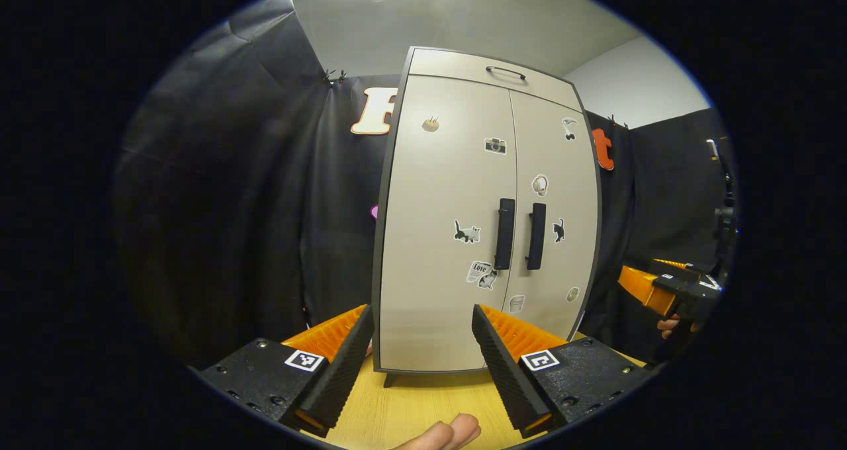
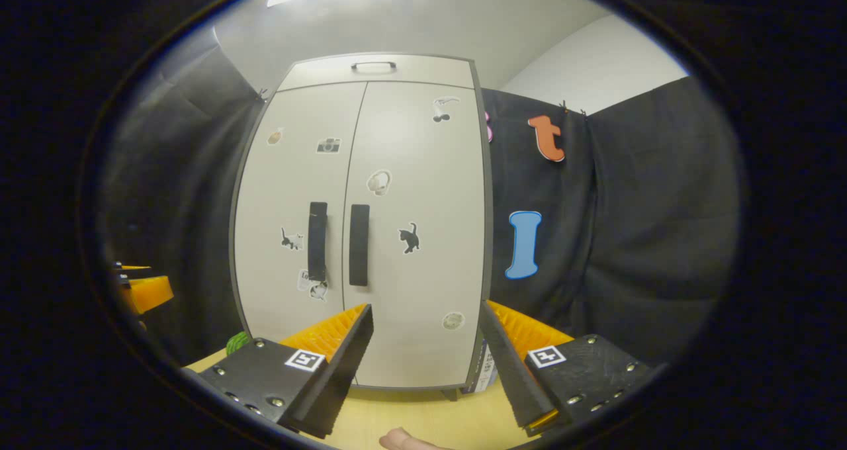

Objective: Open the right door of the double-door shoe cabinet with the right hand, and open the left door with the left hand.

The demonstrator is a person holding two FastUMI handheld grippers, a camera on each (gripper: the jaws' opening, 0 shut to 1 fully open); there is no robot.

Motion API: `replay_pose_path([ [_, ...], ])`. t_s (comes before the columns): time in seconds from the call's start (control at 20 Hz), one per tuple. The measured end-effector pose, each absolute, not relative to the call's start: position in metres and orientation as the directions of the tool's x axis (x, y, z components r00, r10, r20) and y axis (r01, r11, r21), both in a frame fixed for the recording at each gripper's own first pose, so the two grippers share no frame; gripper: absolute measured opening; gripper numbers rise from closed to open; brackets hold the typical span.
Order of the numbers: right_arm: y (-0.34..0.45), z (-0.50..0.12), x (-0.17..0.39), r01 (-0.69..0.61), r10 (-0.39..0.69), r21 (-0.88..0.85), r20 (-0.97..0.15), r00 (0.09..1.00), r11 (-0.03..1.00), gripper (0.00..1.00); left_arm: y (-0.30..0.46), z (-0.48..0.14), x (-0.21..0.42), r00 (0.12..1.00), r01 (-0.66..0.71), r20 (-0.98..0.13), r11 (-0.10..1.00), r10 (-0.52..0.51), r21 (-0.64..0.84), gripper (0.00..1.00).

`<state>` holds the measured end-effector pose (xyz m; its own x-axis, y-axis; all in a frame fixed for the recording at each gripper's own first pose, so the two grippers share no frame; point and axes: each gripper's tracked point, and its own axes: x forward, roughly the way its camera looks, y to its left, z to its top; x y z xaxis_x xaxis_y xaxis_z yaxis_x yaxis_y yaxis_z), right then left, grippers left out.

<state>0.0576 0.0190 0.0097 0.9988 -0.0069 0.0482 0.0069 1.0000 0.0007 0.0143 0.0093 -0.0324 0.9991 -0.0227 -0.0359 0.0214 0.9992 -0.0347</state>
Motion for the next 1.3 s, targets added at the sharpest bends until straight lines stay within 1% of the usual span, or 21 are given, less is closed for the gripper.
replay_pose_path([
  [0.05,0.023,0.012,0.07,-0.001,0.001,0.001,0.053,0.999,1.0,0.94,0.013,-0.037,0.015,0.999,0.013,-0.041,1.0,-0.015,-0.028,0.93],
  [0.1,0.025,0.016,0.083,-0.007,0.007,0.003,0.056,0.998,1.0,0.96,0.015,-0.041,0.014,0.999,0.01,-0.044,1.0,-0.011,-0.021,0.93],
  [0.15,0.027,0.019,0.096,-0.013,0.013,0.012,0.059,0.998,1.0,0.94,0.015,-0.046,0.013,0.999,0.014,-0.047,1.0,-0.015,-0.019,0.93],
  [0.2,0.032,0.024,0.11,-0.031,0.029,0.022,0.061,0.998,0.999,0.96,0.016,-0.051,0.01,0.998,0.017,-0.057,1.0,-0.018,-0.021,0.93],
  [0.25,0.039,0.028,0.123,-0.05,0.047,0.034,0.065,0.997,0.998,0.94,0.017,-0.055,0.008,0.998,0.018,-0.061,1.0,-0.02,-0.025,0.93],
  [0.3,0.048,0.033,0.137,-0.079,0.076,0.041,0.064,0.995,0.996,0.96,0.02,-0.057,0.006,0.998,0.016,-0.061,0.999,-0.018,-0.033,0.93],
  [0.35,0.059,0.036,0.15,-0.116,0.113,0.043,0.061,0.992,0.992,0.94,0.022,-0.062,0.002,0.998,0.01,-0.059,0.999,-0.013,-0.039,0.93],
  [0.4,0.064,0.038,0.163,-0.125,0.123,0.042,0.052,0.991,0.991,0.96,0.024,-0.064,-0.001,0.999,0.008,-0.052,0.999,-0.01,-0.042,0.93],
  [0.45,0.068,0.039,0.174,-0.126,0.124,0.042,0.041,0.991,0.991,0.96,0.024,-0.068,-0.004,0.998,0.012,-0.055,0.999,-0.014,-0.04,0.93],
  [0.5,0.074,0.043,0.183,-0.129,0.127,0.059,0.037,0.991,0.99,0.94,0.023,-0.072,-0.006,0.998,0.014,-0.059,0.999,-0.016,-0.042,0.93],
  [0.6,0.09,0.042,0.197,-0.145,0.144,0.074,0.011,0.989,0.987,0.94,0.022,-0.073,-0.011,0.998,0.026,-0.055,0.999,-0.029,-0.043,0.93],
  [0.65,0.099,0.039,0.204,-0.155,0.156,0.06,-0.007,0.988,0.986,0.96,0.021,-0.075,-0.014,0.998,0.032,-0.056,0.999,-0.034,-0.041,0.93],
  [0.75,0.114,0.038,0.215,-0.156,0.157,0.024,-0.016,0.988,0.987,0.94,0.022,-0.073,-0.02,0.998,0.034,-0.042,0.999,-0.036,-0.031,0.93],
  [0.9,0.131,0.039,0.228,-0.143,0.143,-0.012,-0.012,0.99,0.99,0.94,0.022,-0.078,-0.032,0.999,0.041,-0.028,0.998,-0.042,-0.039,0.93],
  [0.95,0.131,0.04,0.232,-0.121,0.12,-0.024,-0.011,0.993,0.992,0.94,0.021,-0.082,-0.036,0.998,0.046,-0.029,0.997,-0.048,-0.057,0.93],
  [1.0,0.131,0.042,0.236,-0.105,0.105,-0.03,-0.001,0.994,0.994,0.95,0.02,-0.087,-0.039,0.997,0.059,-0.035,0.996,-0.062,-0.071,0.93],
  [1.05,0.13,0.043,0.238,-0.087,0.087,-0.028,-0.004,0.996,0.996,0.91,0.016,-0.093,-0.041,0.996,0.078,-0.043,0.994,-0.082,-0.073,0.93],
  [1.1,0.134,0.042,0.239,-0.102,0.102,-0.005,-0.016,0.995,0.995,0.9,0.016,-0.101,-0.039,0.994,0.09,-0.06,0.994,-0.094,-0.06,0.93],
  [1.15,0.138,0.042,0.243,-0.111,0.111,0.02,-0.023,0.994,0.994,0.92,0.021,-0.106,-0.037,0.994,0.079,-0.079,0.996,-0.082,-0.046,0.93],
  [1.25,0.13,0.037,0.246,-0.077,0.083,0.092,-0.067,0.994,0.993,0.87,0.03,-0.106,-0.033,0.995,0.049,-0.086,0.998,-0.053,-0.039,0.93],
  [1.3,0.131,0.039,0.248,-0.075,0.084,0.128,-0.063,0.994,0.989,0.65,0.03,-0.104,-0.033,0.995,0.044,-0.082,0.998,-0.048,-0.042,0.92],
])
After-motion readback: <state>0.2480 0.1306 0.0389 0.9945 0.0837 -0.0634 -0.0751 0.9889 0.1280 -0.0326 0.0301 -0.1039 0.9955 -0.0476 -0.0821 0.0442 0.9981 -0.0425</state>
